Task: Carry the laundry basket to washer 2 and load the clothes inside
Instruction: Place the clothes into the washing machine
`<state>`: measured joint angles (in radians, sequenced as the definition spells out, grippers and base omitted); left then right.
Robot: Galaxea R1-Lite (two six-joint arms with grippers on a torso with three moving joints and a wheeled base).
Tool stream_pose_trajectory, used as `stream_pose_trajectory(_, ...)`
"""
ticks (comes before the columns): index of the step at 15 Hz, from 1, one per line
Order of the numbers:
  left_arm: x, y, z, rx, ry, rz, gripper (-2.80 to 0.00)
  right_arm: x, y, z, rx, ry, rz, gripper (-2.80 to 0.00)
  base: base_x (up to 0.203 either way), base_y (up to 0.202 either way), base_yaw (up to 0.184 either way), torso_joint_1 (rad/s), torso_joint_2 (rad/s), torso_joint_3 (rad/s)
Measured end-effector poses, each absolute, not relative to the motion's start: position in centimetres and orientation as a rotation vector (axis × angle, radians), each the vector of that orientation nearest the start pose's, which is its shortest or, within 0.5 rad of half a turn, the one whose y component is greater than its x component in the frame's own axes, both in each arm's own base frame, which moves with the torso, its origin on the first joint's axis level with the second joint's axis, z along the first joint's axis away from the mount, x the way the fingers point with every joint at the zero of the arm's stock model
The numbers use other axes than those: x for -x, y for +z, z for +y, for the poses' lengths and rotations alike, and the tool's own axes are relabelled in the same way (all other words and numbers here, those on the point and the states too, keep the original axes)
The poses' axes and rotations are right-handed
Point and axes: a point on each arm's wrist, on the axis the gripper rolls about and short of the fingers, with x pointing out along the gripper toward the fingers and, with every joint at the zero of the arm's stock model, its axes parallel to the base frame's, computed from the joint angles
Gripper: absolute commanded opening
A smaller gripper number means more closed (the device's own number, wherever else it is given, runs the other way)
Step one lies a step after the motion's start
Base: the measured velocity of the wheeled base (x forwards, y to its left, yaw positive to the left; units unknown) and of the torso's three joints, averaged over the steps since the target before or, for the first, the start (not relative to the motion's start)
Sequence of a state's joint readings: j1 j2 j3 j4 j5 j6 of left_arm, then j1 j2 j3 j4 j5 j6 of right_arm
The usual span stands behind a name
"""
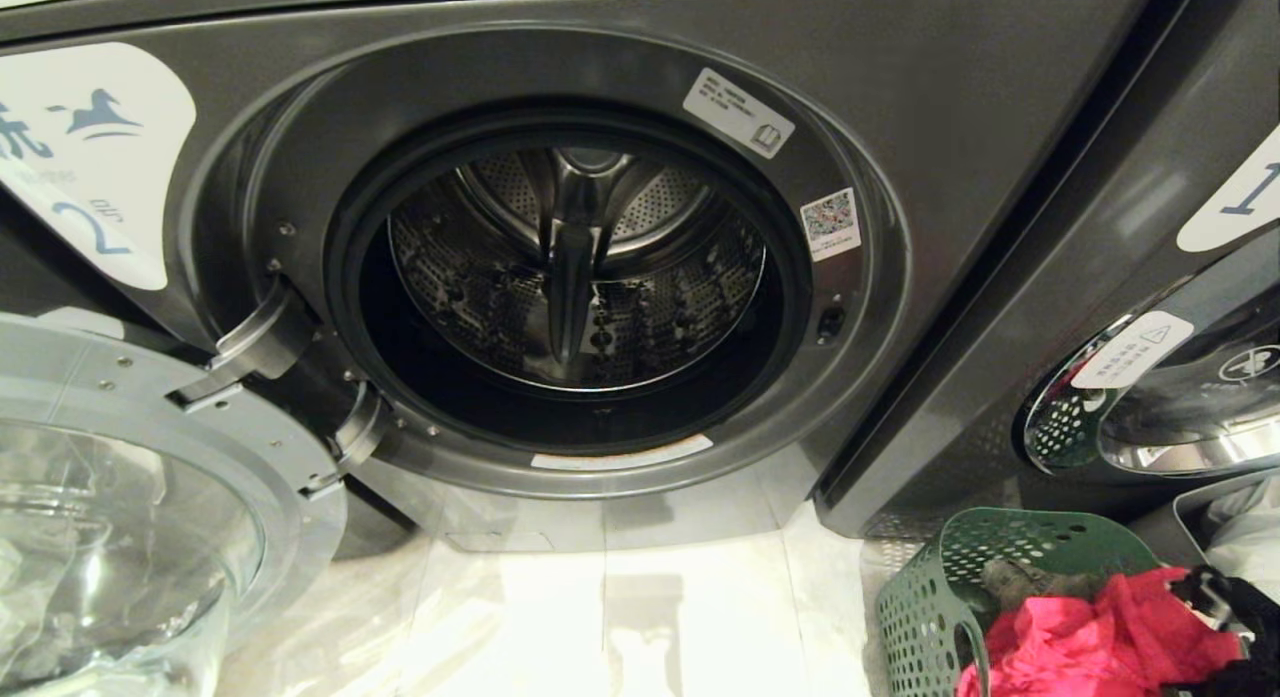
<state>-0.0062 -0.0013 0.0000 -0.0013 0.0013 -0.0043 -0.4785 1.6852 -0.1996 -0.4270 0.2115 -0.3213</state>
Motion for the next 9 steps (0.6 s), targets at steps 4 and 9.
stream_pose_trajectory(4, 2.3, 7.6, 0.0, 0.004, -0.005, -0.003, -2.8, -12.4, 7.3, -5.9, 0.012, -0.124, 0.825, -2.8, 0.0, 0.0, 0.0, 0.0, 0.0, 0.0)
stream_pose_trajectory(9, 2.3, 7.6, 0.0, 0.004, -0.005, -0.003, -2.8, -11.6, 12.2, -4.8, 0.215, -0.132, 0.449, -2.8, 0.0, 0.0, 0.0, 0.0, 0.0, 0.0)
